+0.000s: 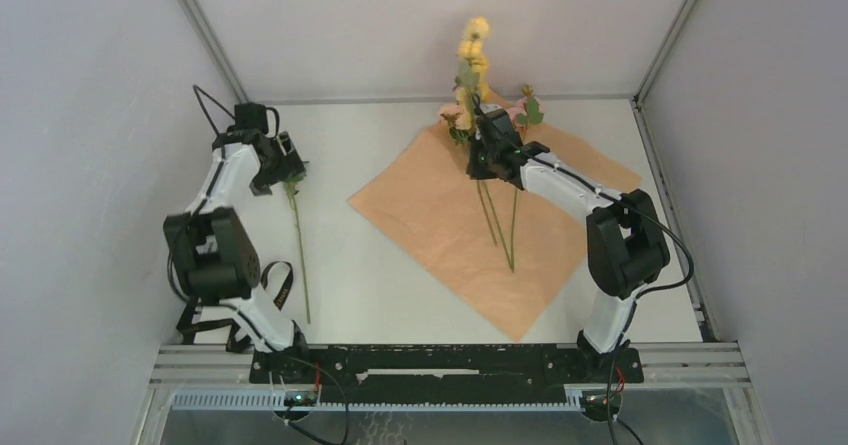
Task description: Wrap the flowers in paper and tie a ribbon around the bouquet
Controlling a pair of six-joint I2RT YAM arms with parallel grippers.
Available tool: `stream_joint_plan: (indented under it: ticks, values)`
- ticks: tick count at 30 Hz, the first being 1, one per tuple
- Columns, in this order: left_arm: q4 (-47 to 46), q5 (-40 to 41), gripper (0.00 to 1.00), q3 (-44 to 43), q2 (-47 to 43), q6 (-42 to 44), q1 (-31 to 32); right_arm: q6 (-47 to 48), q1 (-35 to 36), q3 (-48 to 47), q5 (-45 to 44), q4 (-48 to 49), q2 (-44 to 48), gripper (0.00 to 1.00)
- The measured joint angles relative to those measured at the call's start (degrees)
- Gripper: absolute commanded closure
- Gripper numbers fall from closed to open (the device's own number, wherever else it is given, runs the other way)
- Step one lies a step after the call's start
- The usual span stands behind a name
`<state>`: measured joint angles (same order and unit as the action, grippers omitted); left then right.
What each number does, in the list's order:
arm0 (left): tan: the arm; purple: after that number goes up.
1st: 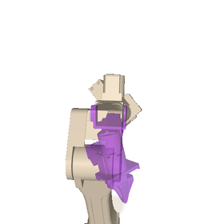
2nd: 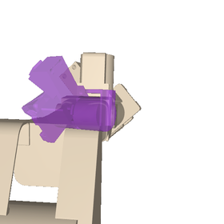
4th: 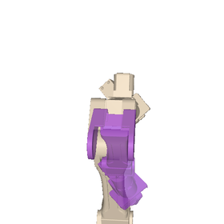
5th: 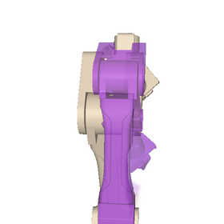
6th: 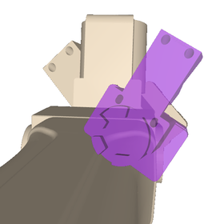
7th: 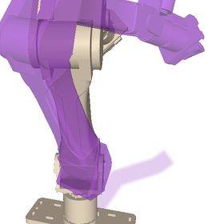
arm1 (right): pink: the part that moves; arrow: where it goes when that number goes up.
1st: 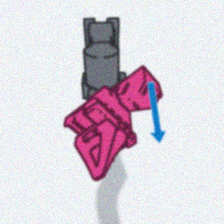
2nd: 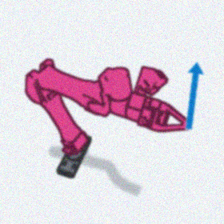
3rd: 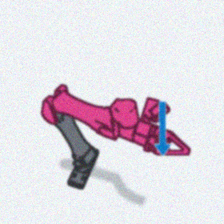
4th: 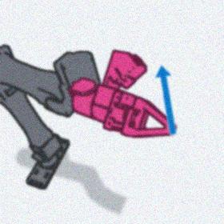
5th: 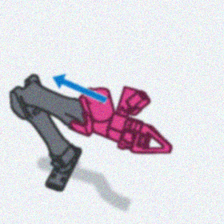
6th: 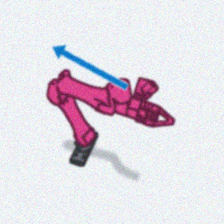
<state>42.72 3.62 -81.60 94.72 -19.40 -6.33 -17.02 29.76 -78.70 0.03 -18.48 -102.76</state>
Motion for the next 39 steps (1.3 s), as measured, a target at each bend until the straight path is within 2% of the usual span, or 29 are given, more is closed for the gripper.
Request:
stream_joint_plan:
  ticks: [5, 8, 14, 17, 18, 20, 21, 27, 31, 34, 36, 38, 39]
  values:
    - [1.99, 2.08, 0.23, 1.11, 11.19, 2.49, -1.97, 2.23, -2.89, 0.02, -8.33, -7.17, -3.56, 0.61]
    - [2.16, 2.32, 0.29, 0.98, 14.43, 3.67, -1.38, 2.67, -3.58, 0.35, -10.62, -9.94, -5.16, 0.51]
    - [2.89, 1.68, 0.54, -0.07, 20.0, 4.85, -1.18, 3.45, -4.13, 0.46, -13.62, -13.11, -5.31, 0.47]
    - [3.13, 0.83, 0.62, -1.51, 21.07, 5.25, -1.18, 3.67, -4.13, 0.46, -13.99, -14.14, -5.25, 0.47]
    - [3.15, 0.57, 0.7, -1.66, 21.16, 5.44, -1.18, 3.67, -4.13, 0.46, -13.99, -14.56, -5.09, 0.47]
    - [3.08, 0.0, 0.97, -1.66, 21.18, 5.75, -1.18, 3.67, -4.11, 0.46, -13.81, -15.13, -4.48, 0.47]
    - [3.1, -0.31, 1.0, -1.66, 21.18, 6.01, -1.18, 3.69, -4.04, 0.46, -13.53, -15.34, -3.93, 0.46]
    - [3.23, -1.64, 1.0, -1.64, 19.47, 7.43, -2.6, 3.98, -3.02, 0.57, -11.26, -15.78, 2.45, 0.46]
    - [3.61, -4.07, 1.0, -1.64, 12.96, 7.15, -4.79, 4.33, -2.01, 0.81, -8.09, -15.04, 7.58, 0.43]
    - [2.97, -10.23, 1.0, -1.6, 3.87, 4.92, -5.79, 4.28, -0.57, 2.03, -1.57, -12.04, 11.26, 0.3]
    - [1.62, -15.98, 1.0, -1.53, -1.92, 2.38, -5.18, 3.78, 1.16, 3.41, 5.35, -8.26, 13.33, 0.11]
    - [-0.42, -21.77, 1.0, -1.44, -7.32, -0.5, -3.02, 2.19, 3.69, 3.96, 12.07, -3.69, 13.9, 0.02]
    - [-1.4, -23.69, 1.0, -1.31, -8.9, -1.73, -1.7, 1.38, 5.09, 4.02, 14.84, -0.9, 13.73, 0.01]
